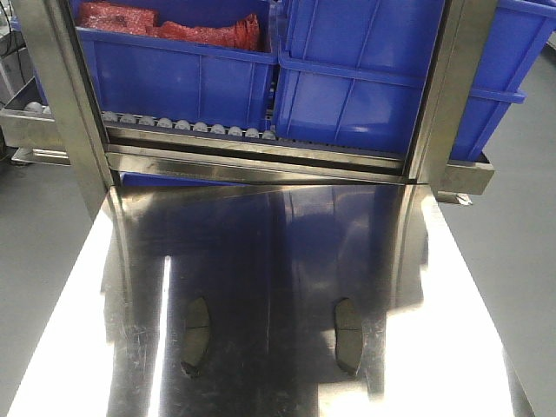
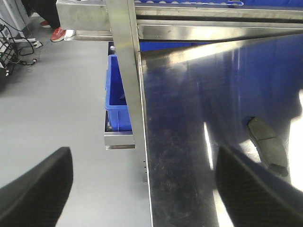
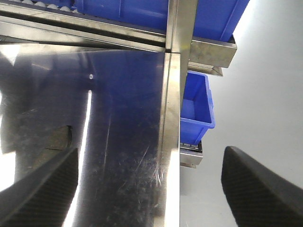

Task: Move and align brake pads A on conveyor
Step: 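Reach the left gripper toward the brake pad nearest it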

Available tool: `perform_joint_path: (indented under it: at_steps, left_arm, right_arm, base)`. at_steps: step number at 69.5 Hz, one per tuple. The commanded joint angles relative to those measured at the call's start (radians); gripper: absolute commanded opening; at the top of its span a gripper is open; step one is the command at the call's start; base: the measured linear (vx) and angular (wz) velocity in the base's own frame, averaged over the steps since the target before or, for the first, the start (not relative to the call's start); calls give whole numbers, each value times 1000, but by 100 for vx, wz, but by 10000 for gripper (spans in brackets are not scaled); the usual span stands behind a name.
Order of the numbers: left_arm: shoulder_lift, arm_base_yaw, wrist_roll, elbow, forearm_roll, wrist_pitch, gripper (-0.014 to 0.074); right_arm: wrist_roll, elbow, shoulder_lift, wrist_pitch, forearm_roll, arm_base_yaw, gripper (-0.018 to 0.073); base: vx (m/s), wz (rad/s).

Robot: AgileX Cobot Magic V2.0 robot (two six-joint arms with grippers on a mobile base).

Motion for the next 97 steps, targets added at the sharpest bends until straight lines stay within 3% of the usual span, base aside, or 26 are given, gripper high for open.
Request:
perform_joint_path:
  at_steps: [1,17,45,70,83,97]
  left_arm:
    - [11,-6,-1,-24,-5,-65,575]
    - [11,-56,-1,-24,-5,-65,575]
    - [11,-56,-2,-24,-5,-69,575]
    - [14,-56,-14,-24,-13,-200,575]
    - [147,-56,-161,-29,-28,-204,575]
    - [424,-56,-170,-113,-89,-205,575]
  right_arm:
    - [-10,-26,8,-72,-8,-7,582]
    - [-10,-26,8,-72,-8,-7,582]
    - [-10,-26,8,-72,-8,-7,582]
    - [-10,-26,8,-71,-8,-7,582]
    - [-10,-26,8,-72,-8,-7,582]
    - [-10,-26,8,-72,-8,-7,582]
  base:
    - [0,0]
    - [0,0]
    - [0,0]
    - [0,0]
    - [0,0]
    - [0,0]
